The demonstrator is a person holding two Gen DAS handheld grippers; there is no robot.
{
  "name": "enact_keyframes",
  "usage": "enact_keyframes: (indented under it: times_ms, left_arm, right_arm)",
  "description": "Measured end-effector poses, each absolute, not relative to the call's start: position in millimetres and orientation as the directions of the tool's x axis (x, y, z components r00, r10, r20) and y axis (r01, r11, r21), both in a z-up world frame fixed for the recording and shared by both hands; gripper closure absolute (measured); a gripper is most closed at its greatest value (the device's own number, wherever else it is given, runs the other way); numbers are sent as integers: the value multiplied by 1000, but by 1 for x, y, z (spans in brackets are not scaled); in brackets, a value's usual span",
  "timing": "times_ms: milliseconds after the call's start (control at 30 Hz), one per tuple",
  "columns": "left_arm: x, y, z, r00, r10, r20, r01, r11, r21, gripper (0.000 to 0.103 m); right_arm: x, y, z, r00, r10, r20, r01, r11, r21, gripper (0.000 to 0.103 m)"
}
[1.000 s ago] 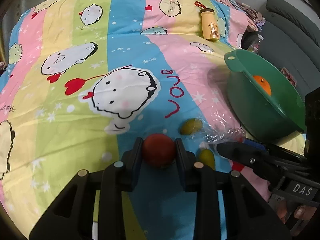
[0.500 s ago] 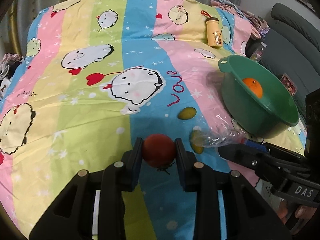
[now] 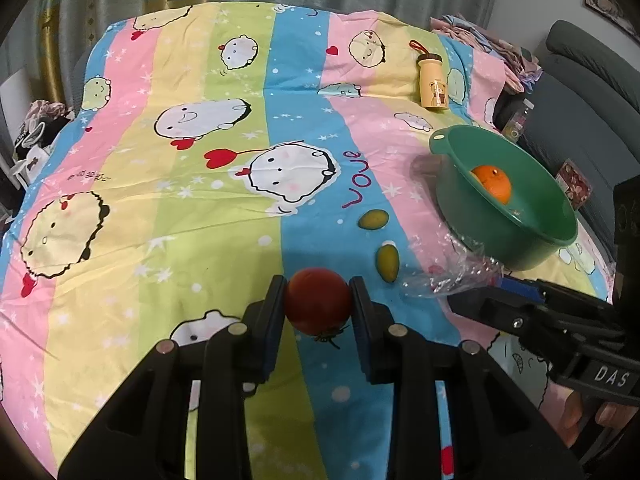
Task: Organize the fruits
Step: 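Carry the wrapped red tomato over the green basin with the right gripper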
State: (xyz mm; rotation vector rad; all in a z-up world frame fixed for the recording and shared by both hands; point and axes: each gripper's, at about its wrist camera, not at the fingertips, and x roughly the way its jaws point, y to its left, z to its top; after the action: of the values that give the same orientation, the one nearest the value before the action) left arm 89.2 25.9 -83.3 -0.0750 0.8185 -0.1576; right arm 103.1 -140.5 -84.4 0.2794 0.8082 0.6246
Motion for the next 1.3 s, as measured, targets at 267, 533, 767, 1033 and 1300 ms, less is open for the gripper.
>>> enact_keyframes:
  times_ms: [267, 533, 767, 1033, 1300]
  left_arm:
    - [66, 24, -72, 687, -181, -704, 102, 983, -153, 72]
    - [46, 19, -54, 711, -180, -680, 100, 983, -155, 72]
    - [33, 12, -39, 732, -185, -656, 114, 982, -150, 72]
    - [22, 6, -27, 748, -184, -637, 123, 983, -140, 72]
    - [18, -2, -20, 755, -186, -629, 135, 982, -128, 71]
  right_arm:
    - [88, -139, -69, 528, 627, -572, -455, 778, 433, 67]
    - [71, -144, -51, 548, 632, -547, -481, 774, 412, 67]
    - [58, -148, -37, 561, 641, -524, -501, 766, 402, 67]
    - [46, -154, -26, 575, 649, -499, -514, 761, 396, 67]
    - [42, -165, -18, 598, 647, -472, -513, 762, 395, 67]
